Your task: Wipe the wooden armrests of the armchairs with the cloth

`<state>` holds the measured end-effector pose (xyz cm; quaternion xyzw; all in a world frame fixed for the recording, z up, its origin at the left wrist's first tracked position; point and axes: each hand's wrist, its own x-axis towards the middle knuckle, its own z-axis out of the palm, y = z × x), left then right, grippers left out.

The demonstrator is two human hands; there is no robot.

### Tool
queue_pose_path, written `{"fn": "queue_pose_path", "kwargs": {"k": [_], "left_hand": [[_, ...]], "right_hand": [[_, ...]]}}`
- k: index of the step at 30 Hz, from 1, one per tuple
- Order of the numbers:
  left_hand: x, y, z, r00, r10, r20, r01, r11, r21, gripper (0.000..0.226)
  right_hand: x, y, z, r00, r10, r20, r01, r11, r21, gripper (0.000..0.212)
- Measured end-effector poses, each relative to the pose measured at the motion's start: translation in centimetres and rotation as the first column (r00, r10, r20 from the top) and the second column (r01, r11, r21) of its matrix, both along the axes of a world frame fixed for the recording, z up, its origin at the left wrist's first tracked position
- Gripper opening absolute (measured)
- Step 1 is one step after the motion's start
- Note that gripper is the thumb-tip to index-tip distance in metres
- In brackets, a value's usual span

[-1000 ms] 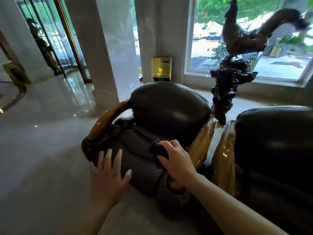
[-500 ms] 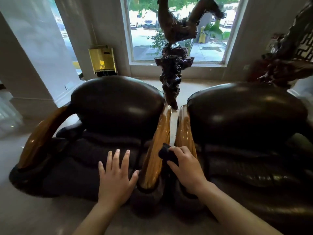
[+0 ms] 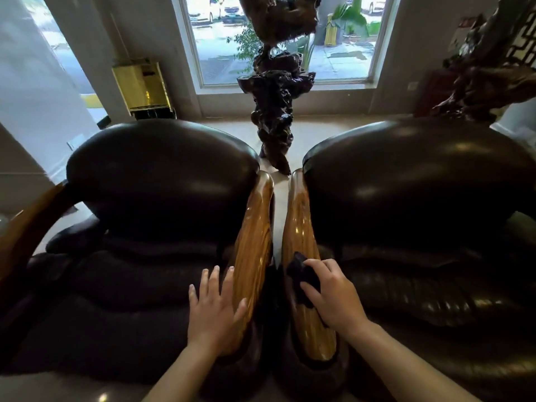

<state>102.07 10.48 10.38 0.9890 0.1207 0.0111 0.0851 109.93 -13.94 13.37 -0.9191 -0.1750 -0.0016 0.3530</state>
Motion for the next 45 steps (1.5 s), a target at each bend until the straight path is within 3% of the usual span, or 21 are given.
{"fn": "queue_pose_path", "kwargs": {"k": [6,18,23,27,30,35,38,40,42,45], "left_hand": [[6.9,0.3,-5.9,0.999,-0.021,-0.033,0.023,0.997,0.073,0.073],[21.3,3.1,-16.7,0.992,-0.124,-0.031,0.125,0.991,0.055,0.073],[25.6,4.9,-20.9,0.985,-0.17,-0.03,0.171,0.985,0.016,0.073],[27.1,5.0,-24.0,0.987,-0.154,0.038,0.156,0.986,-0.053,0.075],[27.2,5.1,-24.8,0.988,-0.124,0.095,0.133,0.987,-0.095,0.073],[27.0,5.4,-24.8,0.985,-0.124,0.123,0.14,0.981,-0.133,0.067],[27.0,5.5,-24.8,0.988,-0.094,0.125,0.115,0.978,-0.173,0.064],[27.0,5.3,-24.9,0.985,-0.094,0.142,0.119,0.977,-0.179,0.063],[27.1,5.3,-25.0,0.982,-0.098,0.162,0.128,0.975,-0.184,0.062],[27.2,5.6,-25.0,0.984,-0.095,0.148,0.121,0.977,-0.177,0.062]], "right_hand": [[7.1,-0.7,-6.5,0.999,-0.003,-0.043,0.001,0.999,-0.048,0.039],[17.7,2.6,-16.9,0.99,-0.134,-0.047,0.127,0.985,-0.121,0.04],[20.6,4.5,-20.9,0.982,-0.162,0.1,0.181,0.959,-0.219,0.046],[22.2,5.1,-24.5,0.993,-0.025,0.115,0.068,0.922,-0.381,0.066],[23.0,5.7,-26.4,0.99,0.059,0.125,0.0,0.903,-0.429,0.065],[26.1,5.8,-26.5,0.982,-0.095,0.161,0.135,0.958,-0.255,0.056],[29.4,6.1,-26.3,0.958,-0.283,0.043,0.286,0.953,-0.1,0.056],[32.1,6.5,-25.9,0.939,-0.343,-0.021,0.34,0.937,-0.083,0.061],[34.1,7.2,-25.4,0.949,-0.313,-0.029,0.307,0.943,-0.124,0.064],[33.2,8.2,-25.5,0.979,-0.19,0.076,0.202,0.956,-0.211,0.058]]}}
